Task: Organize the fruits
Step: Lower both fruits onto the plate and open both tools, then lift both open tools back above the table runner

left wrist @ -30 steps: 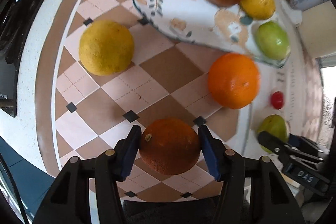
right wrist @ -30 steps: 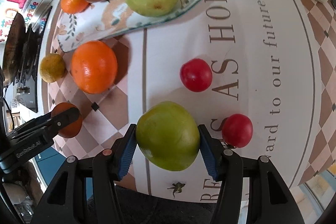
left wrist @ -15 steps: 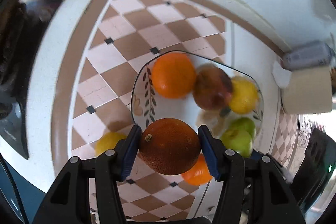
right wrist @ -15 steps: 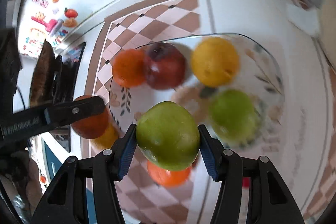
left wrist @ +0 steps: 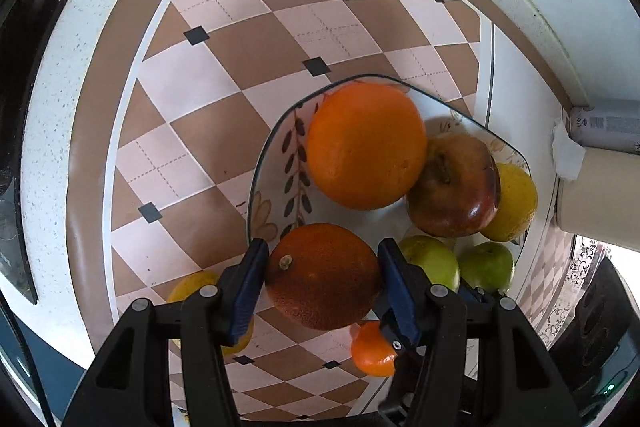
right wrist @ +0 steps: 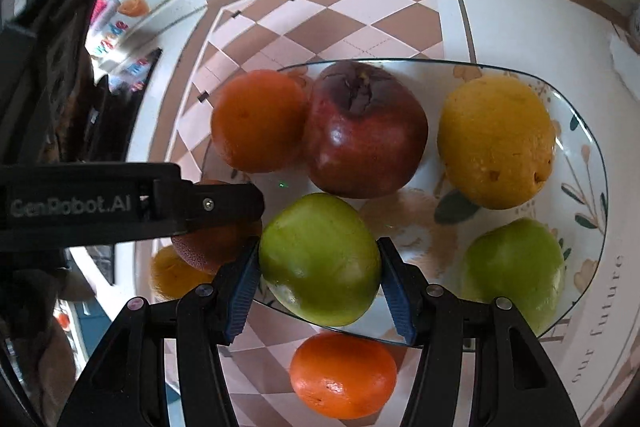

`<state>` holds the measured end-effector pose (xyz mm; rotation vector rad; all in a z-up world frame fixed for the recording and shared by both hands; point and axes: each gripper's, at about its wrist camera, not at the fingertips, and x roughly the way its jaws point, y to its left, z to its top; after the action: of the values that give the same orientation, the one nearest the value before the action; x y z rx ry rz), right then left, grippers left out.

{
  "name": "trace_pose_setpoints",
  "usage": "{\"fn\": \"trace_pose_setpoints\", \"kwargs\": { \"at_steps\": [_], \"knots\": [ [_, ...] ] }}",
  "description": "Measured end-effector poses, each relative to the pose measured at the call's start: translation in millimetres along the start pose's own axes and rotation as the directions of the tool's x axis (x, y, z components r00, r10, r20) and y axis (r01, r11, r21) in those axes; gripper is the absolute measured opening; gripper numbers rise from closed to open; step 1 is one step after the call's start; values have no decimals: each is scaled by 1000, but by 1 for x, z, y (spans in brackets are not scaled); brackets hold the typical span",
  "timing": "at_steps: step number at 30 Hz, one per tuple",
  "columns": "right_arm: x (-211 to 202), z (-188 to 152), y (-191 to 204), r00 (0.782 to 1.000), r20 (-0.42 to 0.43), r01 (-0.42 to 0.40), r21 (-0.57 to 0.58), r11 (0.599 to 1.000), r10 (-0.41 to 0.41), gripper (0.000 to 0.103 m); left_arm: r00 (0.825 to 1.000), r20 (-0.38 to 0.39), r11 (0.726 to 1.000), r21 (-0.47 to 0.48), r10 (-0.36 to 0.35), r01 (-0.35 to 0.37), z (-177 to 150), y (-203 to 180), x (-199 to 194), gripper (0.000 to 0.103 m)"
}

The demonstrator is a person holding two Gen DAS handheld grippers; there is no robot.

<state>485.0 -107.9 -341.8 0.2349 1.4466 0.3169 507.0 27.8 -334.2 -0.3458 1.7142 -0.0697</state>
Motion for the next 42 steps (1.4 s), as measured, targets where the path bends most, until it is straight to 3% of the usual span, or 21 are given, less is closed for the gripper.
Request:
{"fn": "trace_pose_setpoints", "kwargs": {
  "at_steps": [2, 4, 5, 13, 15, 22, 25, 27, 30, 39, 42],
  "knots": [
    [1, -1, 0, 1000, -14, 3, -6, 1000, -4, 61, 1000, 0, 1000, 0, 1, -1, 2, 0, -3, 55],
    [-1, -3, -1, 1000, -11, -19, 0, 1000, 19, 83, 1000, 5, 1000, -7, -16, 16, 3, 0, -7, 59],
    [-3, -4, 0, 1000, -10, -18, 3, 1000, 18, 86, 1000, 13, 1000, -3, -8, 8, 3, -1, -9, 61],
    [-37, -18, -9, 999, 14, 41, 24, 999, -41, 87, 994, 91, 998, 39, 55, -59, -12, 4, -35, 64],
    [-51, -24, -13, 996, 31, 85, 27, 996, -86, 92, 988, 128, 994, 55, 86, -94, -20, 5, -43, 70],
    [-95, -50, -20, 960, 90, 261, 51, 964, -265, 94, 951, 261, 976, 94, 168, -198, -66, 7, -69, 73],
    [-111, -61, -21, 946, 117, 295, 68, 953, -302, 94, 936, 304, 970, 106, 178, -219, -86, 3, -75, 86],
    [-121, -68, -21, 939, 134, 309, 81, 948, -318, 94, 921, 339, 964, 112, 191, -241, -99, 1, -82, 86],
    [-134, -81, -19, 932, 154, 317, 95, 944, -329, 94, 903, 380, 956, 125, 200, -264, -118, -3, -91, 100],
    [-175, -122, -10, 921, 214, 304, 129, 944, -326, 98, 873, 465, 957, 154, 151, -247, -161, -13, -125, 100],
    [-193, -133, -4, 914, 246, 296, 138, 945, -322, 98, 854, 501, 952, 168, 141, -256, -177, -18, -138, 100]
  ]
}}
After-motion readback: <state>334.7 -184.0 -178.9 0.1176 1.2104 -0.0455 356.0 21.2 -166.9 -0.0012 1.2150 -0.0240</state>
